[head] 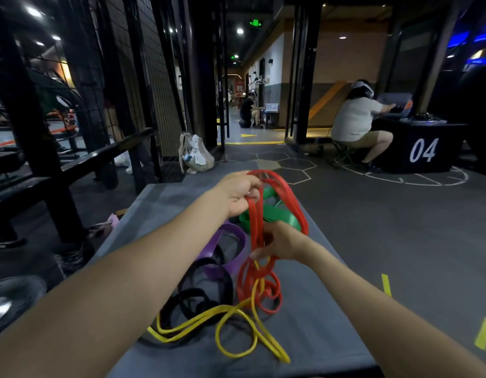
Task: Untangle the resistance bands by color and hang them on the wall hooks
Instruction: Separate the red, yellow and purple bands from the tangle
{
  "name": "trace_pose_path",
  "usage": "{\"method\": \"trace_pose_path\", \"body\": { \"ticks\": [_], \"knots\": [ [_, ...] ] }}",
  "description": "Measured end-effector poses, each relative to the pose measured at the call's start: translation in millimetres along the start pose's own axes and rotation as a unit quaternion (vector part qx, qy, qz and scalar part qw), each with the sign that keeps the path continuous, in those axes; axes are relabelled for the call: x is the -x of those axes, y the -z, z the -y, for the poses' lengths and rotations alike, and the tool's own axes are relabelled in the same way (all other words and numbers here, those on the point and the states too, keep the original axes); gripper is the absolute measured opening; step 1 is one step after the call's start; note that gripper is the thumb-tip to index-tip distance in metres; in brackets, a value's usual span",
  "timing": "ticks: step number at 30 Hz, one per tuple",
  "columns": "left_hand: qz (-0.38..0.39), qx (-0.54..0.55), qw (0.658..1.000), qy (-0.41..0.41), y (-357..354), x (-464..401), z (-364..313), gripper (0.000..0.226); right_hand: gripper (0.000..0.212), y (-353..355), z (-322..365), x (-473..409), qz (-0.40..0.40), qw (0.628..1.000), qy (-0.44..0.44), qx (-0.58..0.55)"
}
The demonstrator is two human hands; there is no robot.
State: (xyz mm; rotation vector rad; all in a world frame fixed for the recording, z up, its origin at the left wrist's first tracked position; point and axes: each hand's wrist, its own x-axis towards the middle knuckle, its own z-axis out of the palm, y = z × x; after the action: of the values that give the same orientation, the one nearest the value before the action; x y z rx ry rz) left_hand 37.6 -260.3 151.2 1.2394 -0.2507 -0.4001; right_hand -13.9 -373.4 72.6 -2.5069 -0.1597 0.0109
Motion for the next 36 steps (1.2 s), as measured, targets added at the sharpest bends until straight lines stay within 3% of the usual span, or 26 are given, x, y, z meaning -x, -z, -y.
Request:
{"method": "trace_pose_path", "body": {
  "ticks": [3,7,10,13,17,20,22,23,24,26,28,31,33,36],
  "knots": [
    [-0.003,0.034,0.999,-0.015,-0.1,0.3,-5.8,0.032,0.027,-9.3,-11.2,6.6,0.011,1.000,-0.010,0.013],
    [-0.004,0.094,0.996,0.010,-3.9,0.0,0.8,0.033,0.007,-16.6,-5.1,13.4,-0.004,0.981,0.025,-0.192],
    [0.053,0.031,0.998,-0.006,-4.9,7.1,10.4,0.023,0.025,-20.7,0.6,8.0,-0.034,0.969,0.023,-0.242],
    [0.080,-0.103,0.991,-0.016,12.6,14.0,34.2,0.011,0.023,-7.5,0.8,3.5,-0.110,0.923,-0.002,-0.369],
    [0.067,-0.197,0.978,-0.033,42.1,13.2,86.3,0.030,0.020,26.7,10.4,-2.4,-0.165,0.813,-0.013,-0.558],
    [0.154,-0.359,0.920,0.008,41.4,19.6,106.5,0.017,0.015,55.4,26.4,-4.6,-0.172,0.768,0.004,-0.617],
    [0.173,-0.488,0.855,0.029,45.2,15.4,117.3,0.023,0.015,76.8,31.9,-2.4,-0.188,0.728,0.012,-0.659],
    [0.166,-0.516,0.840,0.027,48.5,13.8,119.3,0.028,0.016,87.3,31.9,0.3,-0.207,0.708,0.012,-0.675],
    [0.144,-0.494,0.857,0.032,51.4,13.6,117.4,0.031,0.016,95.1,29.6,2.7,-0.227,0.693,0.006,-0.684],
    [0.057,-0.313,0.947,0.048,52.9,15.8,102.8,0.035,0.017,97.1,19.1,5.5,-0.258,0.673,-0.028,-0.693],
    [-0.008,-0.130,0.990,0.050,49.2,13.2,79.2,0.037,0.021,75.9,6.1,5.2,-0.234,0.698,-0.063,-0.674],
    [-0.031,0.002,0.999,0.025,34.5,1.1,43.5,0.034,0.019,22.9,-3.9,7.9,-0.105,0.827,-0.110,-0.542],
    [-0.034,0.061,0.997,0.016,19.7,-4.0,21.9,0.031,0.009,0.8,-1.3,12.8,-0.026,0.886,-0.103,-0.452],
    [-0.028,0.117,0.993,-0.001,7.5,-11.3,1.0,0.032,0.008,5.9,-6.6,12.6,-0.052,0.922,-0.052,-0.380]
  ]
}}
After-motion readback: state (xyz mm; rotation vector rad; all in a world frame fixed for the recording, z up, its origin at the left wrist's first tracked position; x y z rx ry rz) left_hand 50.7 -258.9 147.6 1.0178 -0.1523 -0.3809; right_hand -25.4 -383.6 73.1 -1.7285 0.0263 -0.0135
